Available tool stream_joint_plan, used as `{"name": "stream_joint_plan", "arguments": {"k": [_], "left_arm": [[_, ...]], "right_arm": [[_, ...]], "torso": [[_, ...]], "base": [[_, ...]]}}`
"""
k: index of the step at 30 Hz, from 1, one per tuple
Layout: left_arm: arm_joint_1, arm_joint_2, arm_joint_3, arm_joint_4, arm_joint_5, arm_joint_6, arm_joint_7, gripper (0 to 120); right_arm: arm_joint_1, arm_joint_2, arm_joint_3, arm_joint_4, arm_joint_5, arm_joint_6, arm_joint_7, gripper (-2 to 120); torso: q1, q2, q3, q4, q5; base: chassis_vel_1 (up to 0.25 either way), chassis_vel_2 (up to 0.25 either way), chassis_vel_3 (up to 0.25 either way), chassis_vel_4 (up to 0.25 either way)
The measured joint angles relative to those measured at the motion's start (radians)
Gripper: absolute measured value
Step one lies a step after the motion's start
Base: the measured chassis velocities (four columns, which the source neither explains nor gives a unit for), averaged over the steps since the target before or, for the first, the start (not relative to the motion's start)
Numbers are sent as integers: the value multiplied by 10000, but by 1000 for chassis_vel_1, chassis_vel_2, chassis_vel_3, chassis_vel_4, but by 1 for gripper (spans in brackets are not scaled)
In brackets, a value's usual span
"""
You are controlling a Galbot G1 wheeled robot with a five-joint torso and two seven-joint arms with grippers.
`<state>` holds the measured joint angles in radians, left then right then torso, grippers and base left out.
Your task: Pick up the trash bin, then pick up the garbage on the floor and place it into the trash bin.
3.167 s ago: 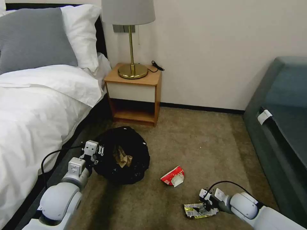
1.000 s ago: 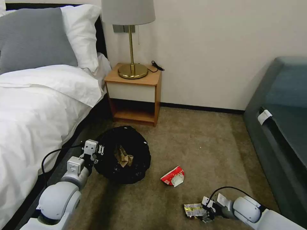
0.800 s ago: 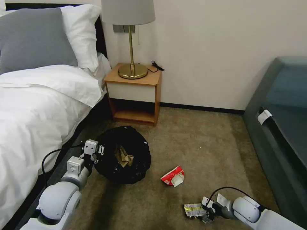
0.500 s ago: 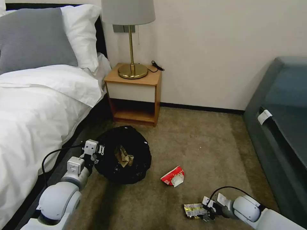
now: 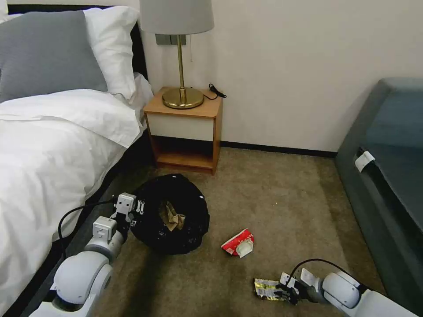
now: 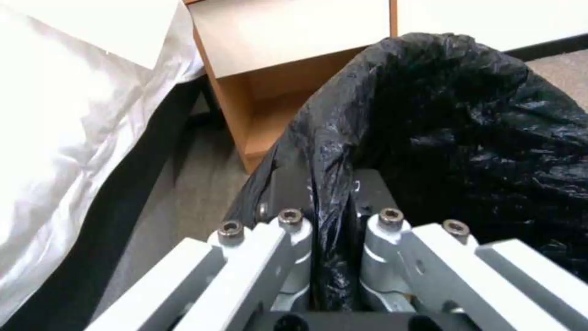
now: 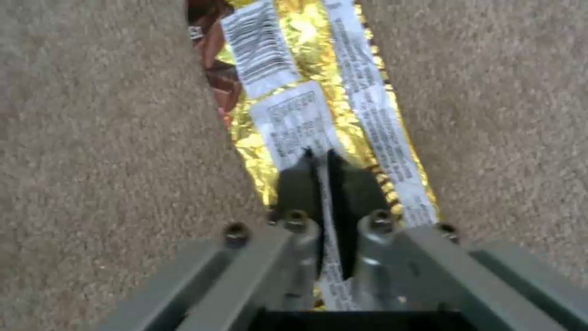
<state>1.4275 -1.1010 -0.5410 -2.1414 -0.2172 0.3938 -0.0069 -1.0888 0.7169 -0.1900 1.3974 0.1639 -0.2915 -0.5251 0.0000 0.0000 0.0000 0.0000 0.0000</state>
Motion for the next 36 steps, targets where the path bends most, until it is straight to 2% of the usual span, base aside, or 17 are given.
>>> {"name": "stream_joint_plan", "arguments": {"k": [1, 36], "left_arm": [[6, -5, 0, 0, 0, -2, 0, 5], [-68, 6, 30, 201, 6, -102, 29, 5]], "right_arm": [[0, 12, 6, -3, -7, 7, -3, 0], [-76, 459, 587, -222, 44, 296, 8, 0]], "torso": [[0, 0, 0, 0, 0], [0, 0, 0, 0, 0]], "base": [[0, 0, 0, 0], [0, 0, 0, 0]]}}
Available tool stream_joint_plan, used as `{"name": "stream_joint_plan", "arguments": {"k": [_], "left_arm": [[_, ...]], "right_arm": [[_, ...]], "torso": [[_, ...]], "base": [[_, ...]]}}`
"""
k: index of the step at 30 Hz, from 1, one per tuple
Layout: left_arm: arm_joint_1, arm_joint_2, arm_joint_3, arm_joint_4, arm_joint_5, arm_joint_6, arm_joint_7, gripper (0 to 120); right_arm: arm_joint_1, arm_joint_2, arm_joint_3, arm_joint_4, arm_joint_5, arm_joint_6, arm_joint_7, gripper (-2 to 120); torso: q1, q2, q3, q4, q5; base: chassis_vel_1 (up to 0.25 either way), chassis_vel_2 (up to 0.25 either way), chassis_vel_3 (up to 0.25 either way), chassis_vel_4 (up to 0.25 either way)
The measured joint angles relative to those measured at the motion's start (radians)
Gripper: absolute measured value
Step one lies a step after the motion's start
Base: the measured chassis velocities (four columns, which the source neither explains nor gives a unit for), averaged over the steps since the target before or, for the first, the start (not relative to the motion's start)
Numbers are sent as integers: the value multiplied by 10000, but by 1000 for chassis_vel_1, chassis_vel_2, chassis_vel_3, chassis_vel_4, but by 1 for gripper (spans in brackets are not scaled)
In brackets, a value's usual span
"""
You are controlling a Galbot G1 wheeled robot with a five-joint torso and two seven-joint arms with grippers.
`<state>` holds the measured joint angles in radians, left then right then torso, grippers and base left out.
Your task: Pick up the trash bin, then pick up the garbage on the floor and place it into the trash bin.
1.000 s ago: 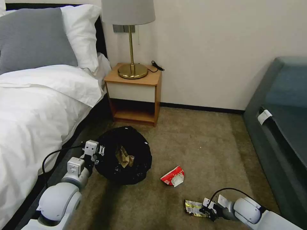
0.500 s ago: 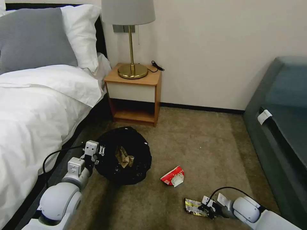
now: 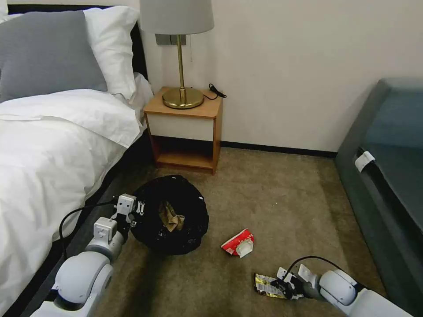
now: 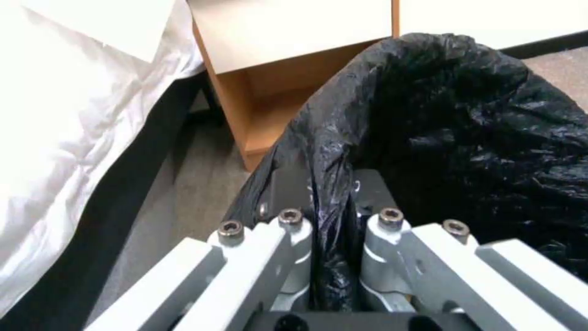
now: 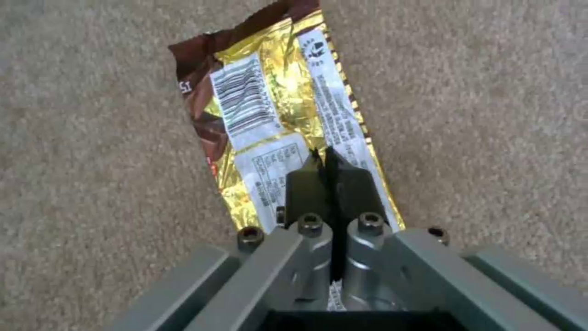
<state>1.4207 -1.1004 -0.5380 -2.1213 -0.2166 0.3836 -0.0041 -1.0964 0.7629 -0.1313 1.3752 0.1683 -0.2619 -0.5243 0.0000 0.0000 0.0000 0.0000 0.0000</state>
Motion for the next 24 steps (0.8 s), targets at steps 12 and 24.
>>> {"name": "stream_joint_plan", "arguments": {"k": [12, 24], "left_arm": [[0, 33, -25, -9, -52, 0, 3, 5], [-52, 8, 35, 46, -62, 0, 15, 5]], "right_arm": [[36, -30, 19, 34, -12, 134, -2, 17], [45, -129, 35, 104, -71, 147, -189, 62]], "torso": [[0, 0, 0, 0, 0], [0, 0, 0, 0, 0]], "base": [[0, 0, 0, 0], [0, 0, 0, 0]]}}
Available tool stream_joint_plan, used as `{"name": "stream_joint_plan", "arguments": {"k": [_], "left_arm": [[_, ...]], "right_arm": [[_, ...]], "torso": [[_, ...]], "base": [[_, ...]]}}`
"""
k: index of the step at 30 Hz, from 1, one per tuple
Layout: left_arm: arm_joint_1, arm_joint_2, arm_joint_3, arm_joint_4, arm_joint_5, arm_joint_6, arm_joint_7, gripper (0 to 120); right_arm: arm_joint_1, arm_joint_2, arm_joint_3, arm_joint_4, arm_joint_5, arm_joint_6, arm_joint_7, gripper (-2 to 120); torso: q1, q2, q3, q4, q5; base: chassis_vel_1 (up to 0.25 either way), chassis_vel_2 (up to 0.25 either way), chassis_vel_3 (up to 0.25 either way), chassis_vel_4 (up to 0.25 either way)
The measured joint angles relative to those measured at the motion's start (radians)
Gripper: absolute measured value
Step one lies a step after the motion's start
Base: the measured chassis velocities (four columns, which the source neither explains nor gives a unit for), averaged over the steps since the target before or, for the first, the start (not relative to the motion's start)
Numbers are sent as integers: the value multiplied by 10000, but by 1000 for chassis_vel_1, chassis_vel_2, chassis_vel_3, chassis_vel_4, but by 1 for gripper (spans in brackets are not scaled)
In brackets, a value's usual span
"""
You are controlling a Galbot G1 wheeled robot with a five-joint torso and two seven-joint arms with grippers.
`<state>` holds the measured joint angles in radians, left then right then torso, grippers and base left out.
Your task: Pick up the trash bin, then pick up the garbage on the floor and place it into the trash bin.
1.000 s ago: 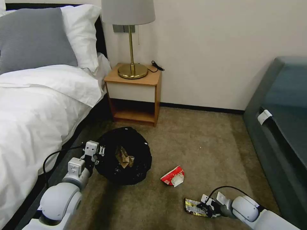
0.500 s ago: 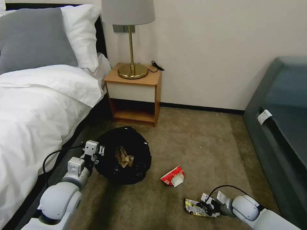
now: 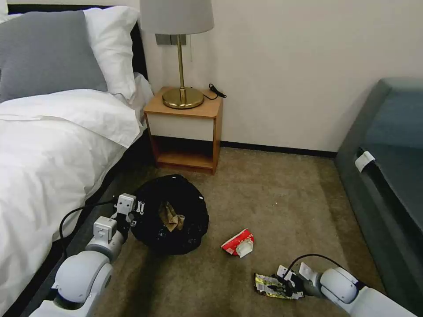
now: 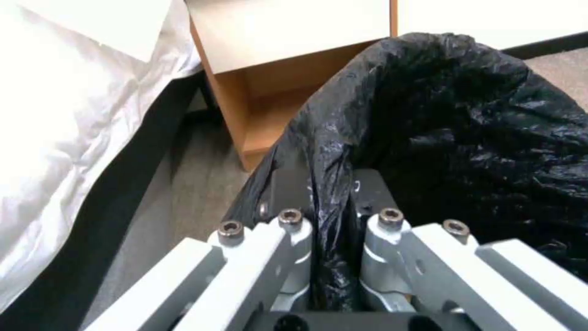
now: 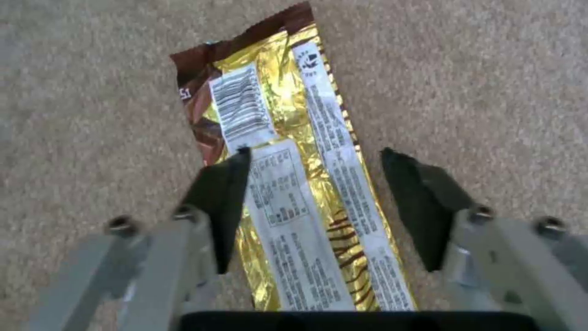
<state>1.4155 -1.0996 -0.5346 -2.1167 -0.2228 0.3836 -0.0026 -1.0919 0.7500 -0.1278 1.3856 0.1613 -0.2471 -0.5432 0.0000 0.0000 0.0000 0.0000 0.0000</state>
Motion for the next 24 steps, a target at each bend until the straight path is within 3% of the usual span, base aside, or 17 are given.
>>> {"name": "stream_joint_plan", "arguments": {"k": [6, 9, 24], "left_arm": [[-7, -10, 16, 1, -2, 0, 10, 5], [6, -8, 15, -7, -7, 1, 15, 5], [21, -39, 12, -46, -9, 31, 18, 5]], "right_arm": [[69, -9, -46, -114, -87, 5, -140, 81], [187, 4, -133, -226, -125, 4, -316, 96], [606, 243, -473, -882, -191, 28, -533, 100]], "torso": [[0, 0, 0, 0, 0], [0, 0, 0, 0, 0], [0, 0, 0, 0, 0]], "base": [[0, 0, 0, 0], [0, 0, 0, 0], [0, 0, 0, 0]]}}
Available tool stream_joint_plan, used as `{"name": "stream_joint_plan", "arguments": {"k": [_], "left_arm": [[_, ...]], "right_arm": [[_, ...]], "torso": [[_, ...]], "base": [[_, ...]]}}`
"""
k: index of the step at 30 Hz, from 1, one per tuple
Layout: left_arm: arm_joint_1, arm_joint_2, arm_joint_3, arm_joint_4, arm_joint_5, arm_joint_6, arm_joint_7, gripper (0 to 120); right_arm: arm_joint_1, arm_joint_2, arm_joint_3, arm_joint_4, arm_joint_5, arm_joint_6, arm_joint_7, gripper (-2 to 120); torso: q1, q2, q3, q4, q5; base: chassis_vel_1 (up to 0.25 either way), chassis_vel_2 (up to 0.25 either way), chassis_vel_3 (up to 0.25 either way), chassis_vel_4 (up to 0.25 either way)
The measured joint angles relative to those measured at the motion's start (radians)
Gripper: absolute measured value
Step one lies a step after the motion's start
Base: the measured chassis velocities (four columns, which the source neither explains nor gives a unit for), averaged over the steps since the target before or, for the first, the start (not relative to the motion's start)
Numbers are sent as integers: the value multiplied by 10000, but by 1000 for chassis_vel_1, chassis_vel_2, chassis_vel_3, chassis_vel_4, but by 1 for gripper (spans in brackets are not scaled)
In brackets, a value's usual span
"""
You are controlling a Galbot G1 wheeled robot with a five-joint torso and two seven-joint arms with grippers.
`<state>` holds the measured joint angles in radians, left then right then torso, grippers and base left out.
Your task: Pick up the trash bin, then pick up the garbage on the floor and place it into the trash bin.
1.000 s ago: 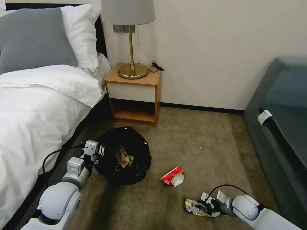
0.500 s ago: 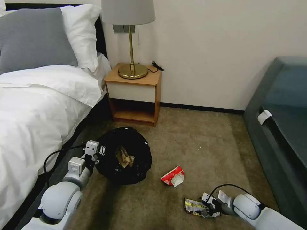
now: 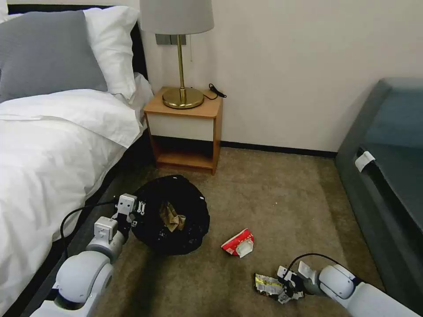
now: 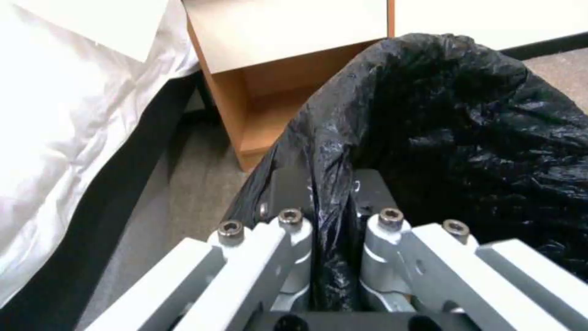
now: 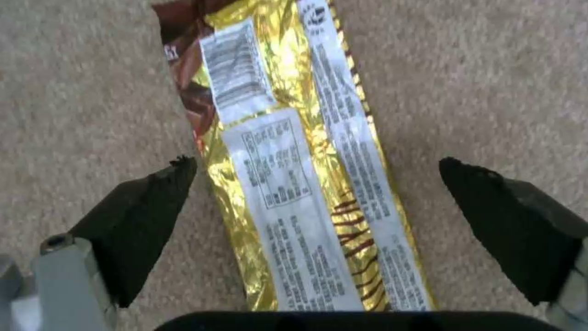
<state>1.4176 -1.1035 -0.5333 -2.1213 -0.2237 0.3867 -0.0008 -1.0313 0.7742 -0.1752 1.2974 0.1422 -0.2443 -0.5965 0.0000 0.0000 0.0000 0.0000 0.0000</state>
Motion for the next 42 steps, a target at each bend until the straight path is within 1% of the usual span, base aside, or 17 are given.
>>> {"name": "stream_joint_plan", "arguments": {"k": [8, 16, 18, 19, 20, 22, 30, 32, 35, 42], "left_arm": [[3, -33, 17, 10, 10, 1, 0, 5], [-6, -33, 26, 24, 11, 1, -1, 5], [-15, -33, 27, 49, 11, -12, -2, 5], [-15, -33, 27, 49, 11, -12, -2, 5], [-15, -33, 27, 59, 11, -22, -2, 5], [-10, -38, 28, 59, 11, -30, -2, 5], [0, -52, 28, 56, 13, -48, -2, 5], [7, -60, 28, 52, 14, -51, -2, 5], [8, -67, 28, 46, 15, -52, -2, 5], [17, -69, 28, 41, 15, -58, -1, 5]], "right_arm": [[96, 138, -36, -329, -111, 99, -49, 100], [107, 201, -38, -409, -132, 115, -74, 97], [107, 246, -7, -459, -142, 150, -107, 89], [107, 246, -7, -459, -142, 150, -107, 89], [105, 258, 7, -470, -142, 172, -124, 84], [97, 268, 29, -493, -145, 198, -144, 78], [106, 317, 49, -579, -196, 263, -206, 71], [100, 323, 51, -581, -217, 273, -246, 64], [88, 322, 66, -580, -239, 284, -262, 62], [46, 304, 147, -559, -255, 310, -271, 62]], "torso": [[0, 0, 0, 0, 0], [0, 0, 0, 0, -1], [0, 1, -1, -3, -12], [0, 1, -1, -3, -12], [-1, 2, -1, -5, -16], [-1, 4, -1, -5, -13], [-1, 6, -3, -5, -10], [-2, 6, -2, -5, -11], [-1, 6, -1, -1, -8], [-1, 2, -1, 1, 5]], "base": [[0, 0, 0, 0], [0, 0, 0, 0], [0, 0, 0, 0], [0, 0, 0, 0], [0, 0, 0, 0], [0, 0, 0, 0], [0, 0, 0, 0], [0, 0, 0, 0], [0, 0, 0, 0], [0, 0, 0, 0]]}}
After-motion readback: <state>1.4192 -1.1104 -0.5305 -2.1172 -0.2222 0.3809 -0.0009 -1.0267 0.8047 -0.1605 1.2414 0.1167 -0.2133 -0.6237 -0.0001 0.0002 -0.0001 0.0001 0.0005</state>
